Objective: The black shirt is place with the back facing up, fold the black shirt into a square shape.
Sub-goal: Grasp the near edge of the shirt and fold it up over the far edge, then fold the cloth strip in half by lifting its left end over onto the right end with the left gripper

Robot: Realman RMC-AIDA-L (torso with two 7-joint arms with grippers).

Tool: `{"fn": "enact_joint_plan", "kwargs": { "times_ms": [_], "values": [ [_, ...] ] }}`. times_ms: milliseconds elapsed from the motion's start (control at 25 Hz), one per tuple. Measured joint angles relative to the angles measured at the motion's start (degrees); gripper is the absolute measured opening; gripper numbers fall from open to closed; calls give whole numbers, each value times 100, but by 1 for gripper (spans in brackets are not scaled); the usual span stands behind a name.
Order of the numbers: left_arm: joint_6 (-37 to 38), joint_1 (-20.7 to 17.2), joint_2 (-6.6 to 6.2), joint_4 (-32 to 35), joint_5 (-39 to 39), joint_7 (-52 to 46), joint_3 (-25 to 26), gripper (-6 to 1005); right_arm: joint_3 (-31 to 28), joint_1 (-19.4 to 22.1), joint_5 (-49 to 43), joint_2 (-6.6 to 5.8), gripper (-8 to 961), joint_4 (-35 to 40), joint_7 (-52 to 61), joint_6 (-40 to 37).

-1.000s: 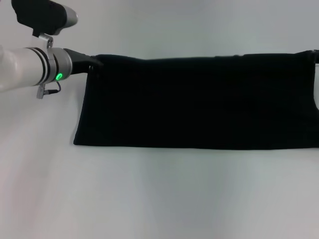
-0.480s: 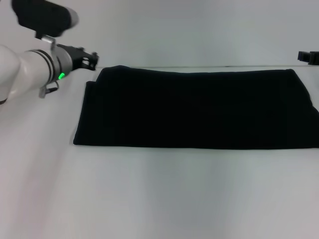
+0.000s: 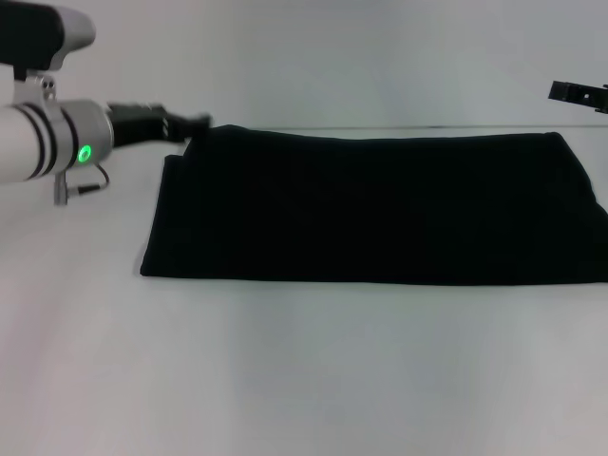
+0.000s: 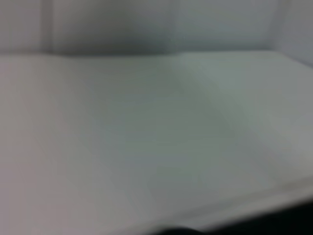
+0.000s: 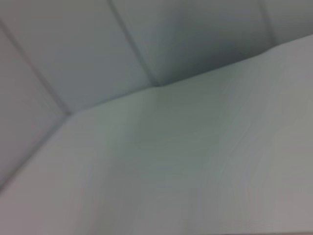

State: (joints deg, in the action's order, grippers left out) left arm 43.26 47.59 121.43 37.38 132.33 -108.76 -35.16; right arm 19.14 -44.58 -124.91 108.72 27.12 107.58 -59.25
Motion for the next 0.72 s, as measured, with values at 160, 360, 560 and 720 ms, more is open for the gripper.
{"fn": "enact_joint_plan", "kwargs": {
  "times_ms": [160, 360, 560, 720],
  "values": [
    [1627, -265, -83, 394, 26, -299, 1, 730, 2, 302, 424, 1, 763, 58, -134, -1003],
    [3087, -440, -179, 635, 12, -555, 126, 874, 2, 478, 639, 192, 798, 88, -538, -1547],
    [3791, -514, -251, 631, 118, -955, 306, 892, 8, 498, 643, 427, 810, 96, -812, -1841],
    [3844, -569, -251, 545, 380, -1589, 327, 893, 41, 494, 643, 489, 820, 105, -916, -1943]
  ]
}}
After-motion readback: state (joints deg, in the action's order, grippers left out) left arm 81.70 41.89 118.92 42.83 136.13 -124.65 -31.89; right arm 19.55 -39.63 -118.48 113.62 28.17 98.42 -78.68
